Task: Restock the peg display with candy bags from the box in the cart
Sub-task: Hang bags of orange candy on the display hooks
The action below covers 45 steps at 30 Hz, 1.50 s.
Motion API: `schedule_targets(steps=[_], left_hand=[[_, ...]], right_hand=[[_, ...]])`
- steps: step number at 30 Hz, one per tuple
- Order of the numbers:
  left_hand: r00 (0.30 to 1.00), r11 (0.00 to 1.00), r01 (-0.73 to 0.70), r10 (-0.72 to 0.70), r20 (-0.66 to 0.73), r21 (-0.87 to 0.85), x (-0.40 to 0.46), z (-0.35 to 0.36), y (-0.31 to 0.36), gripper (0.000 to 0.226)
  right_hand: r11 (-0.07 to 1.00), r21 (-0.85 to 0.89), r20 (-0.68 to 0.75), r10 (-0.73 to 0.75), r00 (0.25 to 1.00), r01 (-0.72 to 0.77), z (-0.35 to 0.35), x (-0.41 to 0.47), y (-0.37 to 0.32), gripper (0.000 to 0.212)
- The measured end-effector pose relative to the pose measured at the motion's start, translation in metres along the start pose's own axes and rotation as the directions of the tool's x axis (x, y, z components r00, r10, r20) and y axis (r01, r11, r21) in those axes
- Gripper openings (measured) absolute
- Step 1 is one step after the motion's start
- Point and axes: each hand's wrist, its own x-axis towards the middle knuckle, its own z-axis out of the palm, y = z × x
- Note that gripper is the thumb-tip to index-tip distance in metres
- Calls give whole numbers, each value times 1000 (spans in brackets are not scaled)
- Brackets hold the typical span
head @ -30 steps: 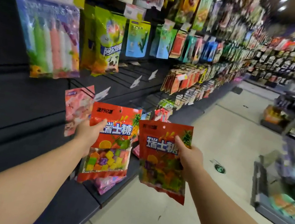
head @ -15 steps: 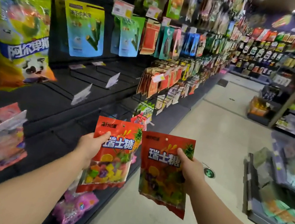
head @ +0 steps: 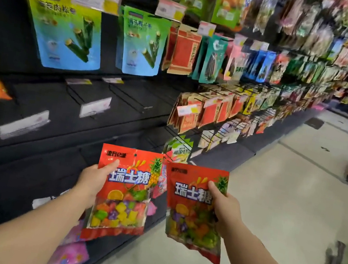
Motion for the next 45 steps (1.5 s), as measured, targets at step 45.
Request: schedule_targets(steps=[45], left_hand=[[871, 951, 11, -161, -464, -310, 179, 169, -14, 67]], right_hand=[[973, -173, 739, 27, 673, 151, 123, 450, -110, 43]])
